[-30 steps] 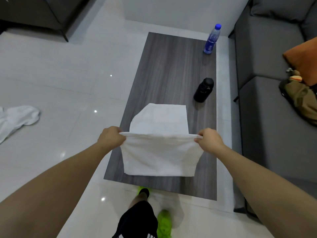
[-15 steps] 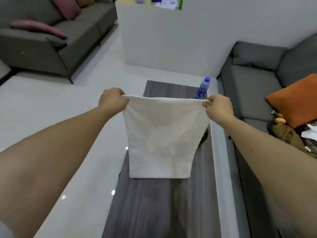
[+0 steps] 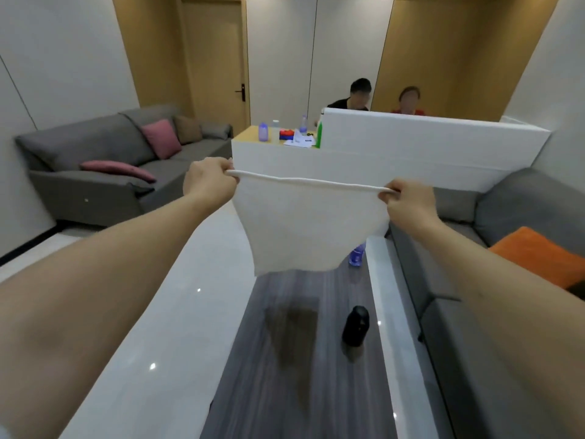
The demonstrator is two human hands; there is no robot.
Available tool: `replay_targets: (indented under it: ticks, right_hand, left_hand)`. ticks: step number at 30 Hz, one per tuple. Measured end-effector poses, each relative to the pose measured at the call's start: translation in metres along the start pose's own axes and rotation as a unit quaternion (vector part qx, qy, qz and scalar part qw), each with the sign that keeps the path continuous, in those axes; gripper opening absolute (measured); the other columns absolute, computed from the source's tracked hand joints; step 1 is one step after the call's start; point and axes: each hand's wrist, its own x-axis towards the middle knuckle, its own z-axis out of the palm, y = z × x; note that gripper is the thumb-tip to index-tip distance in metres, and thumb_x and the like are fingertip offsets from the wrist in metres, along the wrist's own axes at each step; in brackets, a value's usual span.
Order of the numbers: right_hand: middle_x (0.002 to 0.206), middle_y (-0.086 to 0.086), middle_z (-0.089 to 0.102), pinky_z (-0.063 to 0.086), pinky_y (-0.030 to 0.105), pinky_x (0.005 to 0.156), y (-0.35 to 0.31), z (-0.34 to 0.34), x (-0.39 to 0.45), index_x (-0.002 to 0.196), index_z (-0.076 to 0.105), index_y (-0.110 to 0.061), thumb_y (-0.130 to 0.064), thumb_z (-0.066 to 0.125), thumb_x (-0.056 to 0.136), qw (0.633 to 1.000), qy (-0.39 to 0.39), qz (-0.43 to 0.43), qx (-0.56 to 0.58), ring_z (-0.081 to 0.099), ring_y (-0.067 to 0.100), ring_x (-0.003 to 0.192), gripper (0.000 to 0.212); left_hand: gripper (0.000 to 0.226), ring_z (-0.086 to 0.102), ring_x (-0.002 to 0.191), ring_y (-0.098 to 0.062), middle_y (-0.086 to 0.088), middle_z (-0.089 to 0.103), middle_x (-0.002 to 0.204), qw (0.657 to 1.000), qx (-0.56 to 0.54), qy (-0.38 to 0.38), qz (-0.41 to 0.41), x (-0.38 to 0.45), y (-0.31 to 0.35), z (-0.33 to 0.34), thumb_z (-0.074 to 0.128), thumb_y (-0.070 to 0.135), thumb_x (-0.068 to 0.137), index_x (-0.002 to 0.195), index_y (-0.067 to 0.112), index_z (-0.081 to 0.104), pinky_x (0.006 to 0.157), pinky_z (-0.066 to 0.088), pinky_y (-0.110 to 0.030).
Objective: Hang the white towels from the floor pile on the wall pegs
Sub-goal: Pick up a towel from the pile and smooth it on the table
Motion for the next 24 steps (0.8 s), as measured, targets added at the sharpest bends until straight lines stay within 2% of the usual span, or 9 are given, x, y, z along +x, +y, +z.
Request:
replay_targets:
  ticks: [3,5,9,12,14,16,19,24]
  right_hand:
    - [0.082,0.009,0.066,0.045,0.034,0.065,0.015,0.008,-0.049,0.088,0.071,-0.013,-0.021,0.061,0.092,0.999,-0.042,0.009,-0.004,0.059,0.029,0.080,0.013]
    - [0.082,0.009,0.065,0.042,0.033,0.064,0.028,0.018,-0.088,0.086,0.070,-0.012,-0.020,0.061,0.093,0.997,-0.078,0.016,-0.006,0.059,0.029,0.080,0.014]
    - [0.087,0.009,0.067,0.050,0.040,0.073,0.064,0.049,-0.173,0.093,0.072,-0.013,-0.022,0.059,0.095,0.987,-0.154,0.035,-0.024,0.061,0.030,0.084,0.016]
    - [0.079,0.004,0.063,0.048,0.034,0.063,0.094,0.077,-0.236,0.093,0.071,-0.019,-0.024,0.057,0.097,0.975,-0.211,0.066,-0.035,0.060,0.025,0.075,0.015]
    - [0.079,0.003,0.063,0.051,0.035,0.063,0.112,0.096,-0.278,0.093,0.071,-0.021,-0.024,0.057,0.097,0.963,-0.251,0.084,-0.045,0.060,0.023,0.072,0.016]
    - [0.077,0.003,0.063,0.054,0.038,0.064,0.129,0.110,-0.318,0.088,0.069,-0.023,-0.025,0.058,0.096,0.947,-0.297,0.103,-0.058,0.060,0.022,0.071,0.015]
    - [0.068,-0.001,0.060,0.048,0.031,0.057,0.152,0.128,-0.366,0.076,0.065,-0.025,-0.025,0.062,0.094,0.916,-0.374,0.124,-0.073,0.058,0.016,0.066,0.018]
    - [0.076,-0.001,0.064,0.051,0.025,0.068,0.179,0.149,-0.408,0.076,0.065,-0.023,-0.028,0.066,0.093,0.849,-0.497,0.157,-0.086,0.062,0.013,0.073,0.018]
  left_hand:
    - [0.013,0.057,0.077,-0.022,0.001,0.066,0.077,0.999,-0.008,-0.021,-0.032,-0.053,-0.017,0.009,0.059,0.024,0.082,0.077,0.027,0.070,0.065,0.040,-0.028]
    - [0.012,0.058,0.077,-0.021,0.002,0.066,0.078,0.998,-0.006,-0.041,-0.055,-0.093,-0.034,0.019,0.060,0.023,0.082,0.079,0.027,0.071,0.066,0.042,-0.027]
    - [0.012,0.059,0.072,-0.017,0.004,0.065,0.076,0.989,0.014,-0.095,-0.110,-0.180,-0.076,0.047,0.061,0.023,0.084,0.080,0.030,0.070,0.060,0.046,-0.027]
    - [0.013,0.058,0.068,-0.014,0.006,0.063,0.073,0.978,0.045,-0.155,-0.134,-0.251,-0.108,0.070,0.061,0.023,0.086,0.081,0.030,0.070,0.056,0.043,-0.024]
    - [0.012,0.059,0.068,-0.014,0.006,0.063,0.074,0.966,0.071,-0.201,-0.150,-0.297,-0.128,0.084,0.061,0.023,0.086,0.083,0.029,0.071,0.056,0.042,-0.024]
    - [0.012,0.060,0.068,-0.015,0.004,0.064,0.073,0.951,0.098,-0.250,-0.155,-0.337,-0.147,0.096,0.060,0.022,0.084,0.082,0.027,0.071,0.054,0.041,-0.023]
    - [0.010,0.061,0.065,-0.016,0.002,0.064,0.071,0.916,0.138,-0.342,-0.157,-0.383,-0.171,0.112,0.061,0.020,0.078,0.079,0.024,0.070,0.050,0.039,-0.022]
    - [0.008,0.060,0.068,-0.016,0.001,0.063,0.074,0.836,0.193,-0.492,-0.147,-0.417,-0.198,0.140,0.061,0.019,0.069,0.074,0.021,0.067,0.050,0.038,-0.021]
